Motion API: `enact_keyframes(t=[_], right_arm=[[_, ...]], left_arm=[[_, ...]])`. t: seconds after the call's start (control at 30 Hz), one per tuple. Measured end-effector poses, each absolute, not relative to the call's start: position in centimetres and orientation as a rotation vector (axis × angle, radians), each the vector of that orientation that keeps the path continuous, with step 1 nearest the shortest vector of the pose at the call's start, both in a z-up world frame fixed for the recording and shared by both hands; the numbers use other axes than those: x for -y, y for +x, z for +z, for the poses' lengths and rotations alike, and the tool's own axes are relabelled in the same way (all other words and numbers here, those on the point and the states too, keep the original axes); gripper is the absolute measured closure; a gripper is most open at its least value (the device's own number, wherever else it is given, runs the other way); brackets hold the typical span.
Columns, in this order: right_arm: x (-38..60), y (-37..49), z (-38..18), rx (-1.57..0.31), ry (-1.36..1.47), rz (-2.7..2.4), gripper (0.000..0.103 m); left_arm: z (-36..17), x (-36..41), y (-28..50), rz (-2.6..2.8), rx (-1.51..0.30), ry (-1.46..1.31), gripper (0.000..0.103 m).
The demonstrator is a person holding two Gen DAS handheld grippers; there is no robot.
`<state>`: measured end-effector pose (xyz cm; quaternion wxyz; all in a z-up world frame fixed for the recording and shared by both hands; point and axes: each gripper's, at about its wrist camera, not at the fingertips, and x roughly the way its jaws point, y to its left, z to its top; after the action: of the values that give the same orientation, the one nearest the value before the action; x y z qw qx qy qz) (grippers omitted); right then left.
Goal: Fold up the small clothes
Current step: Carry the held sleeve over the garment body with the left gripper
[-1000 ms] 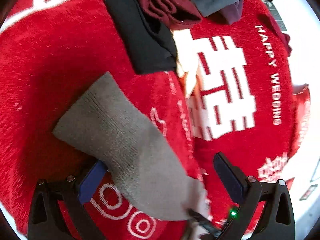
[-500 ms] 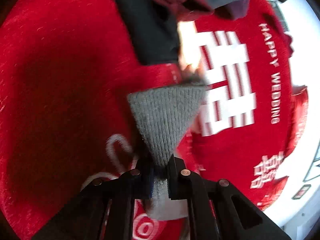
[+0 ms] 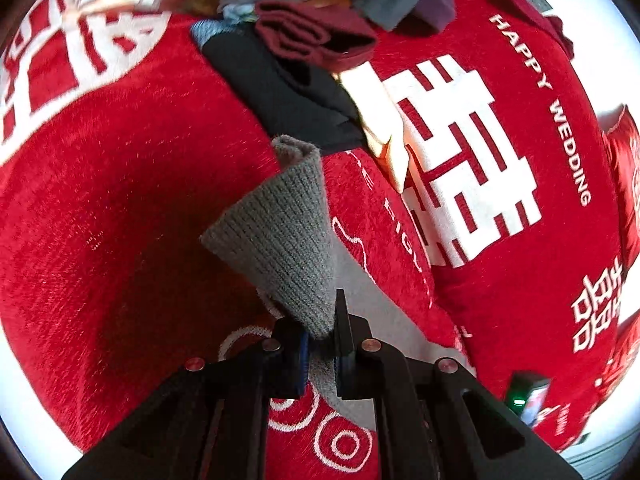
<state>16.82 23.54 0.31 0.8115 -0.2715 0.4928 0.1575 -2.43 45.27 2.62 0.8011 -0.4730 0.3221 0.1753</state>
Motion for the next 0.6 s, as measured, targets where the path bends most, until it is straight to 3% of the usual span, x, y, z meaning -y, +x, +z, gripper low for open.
enact_keyframes(t=[0.1,0.23,0.6], right_arm=[[-23.0,16.2,2.0,-1.202,-0.347,0.651,0.003],[-18.9,15.8,4.1,-1.147,-0.372,0.572,0.003],[7.5,15.8,7.0,-1.18,-0.083,0.186,0.003]], left_arm=[[3.8,-44.5,-1.8,0.375,-0.696,-0.974,0.093],[6.2,-40.7,0.5,0.348,-0.767,-0.829,0.093],[9.8,-22.8,11.1,0.152,-0.956,-0.523,0.094]])
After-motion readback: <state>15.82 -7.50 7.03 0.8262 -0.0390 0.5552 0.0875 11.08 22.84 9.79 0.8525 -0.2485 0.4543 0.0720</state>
